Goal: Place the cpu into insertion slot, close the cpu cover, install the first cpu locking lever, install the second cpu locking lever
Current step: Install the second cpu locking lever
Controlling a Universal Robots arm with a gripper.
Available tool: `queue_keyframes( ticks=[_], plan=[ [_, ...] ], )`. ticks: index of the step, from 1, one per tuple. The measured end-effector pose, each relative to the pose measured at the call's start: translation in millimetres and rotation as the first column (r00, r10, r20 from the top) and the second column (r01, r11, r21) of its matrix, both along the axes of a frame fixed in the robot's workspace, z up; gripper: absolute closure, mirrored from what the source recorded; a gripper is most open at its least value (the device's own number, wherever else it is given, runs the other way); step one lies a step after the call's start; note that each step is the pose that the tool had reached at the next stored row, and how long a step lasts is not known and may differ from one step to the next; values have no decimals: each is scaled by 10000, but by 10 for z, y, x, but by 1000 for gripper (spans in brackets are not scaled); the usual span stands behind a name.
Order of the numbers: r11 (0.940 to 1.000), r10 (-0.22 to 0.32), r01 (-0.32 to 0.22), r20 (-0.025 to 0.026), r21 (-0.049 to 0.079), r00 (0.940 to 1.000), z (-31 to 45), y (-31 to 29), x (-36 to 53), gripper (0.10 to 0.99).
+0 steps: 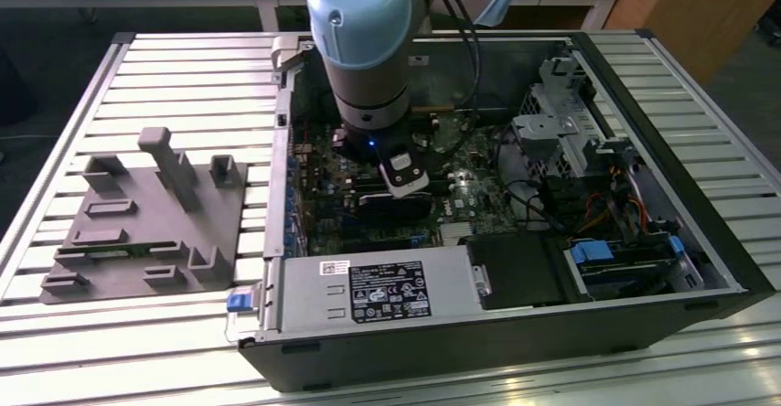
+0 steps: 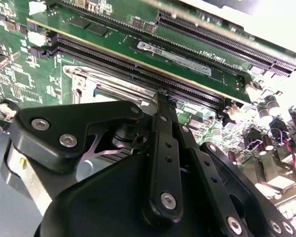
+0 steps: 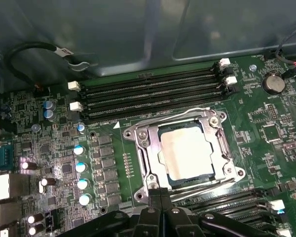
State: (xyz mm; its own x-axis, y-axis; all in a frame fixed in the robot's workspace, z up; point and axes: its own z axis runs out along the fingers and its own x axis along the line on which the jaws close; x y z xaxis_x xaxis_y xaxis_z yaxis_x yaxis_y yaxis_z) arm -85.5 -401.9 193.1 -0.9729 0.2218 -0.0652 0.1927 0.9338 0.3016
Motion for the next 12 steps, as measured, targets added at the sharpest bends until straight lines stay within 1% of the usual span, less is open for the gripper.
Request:
queue_keyframes(
  ticks=[9,12],
  plan=[
    [10000,1,-1,-1,-1,10000,-9,17,-23,980],
    [10000,1,-1,0,5,10000,-15,19,-45,980]
  ],
)
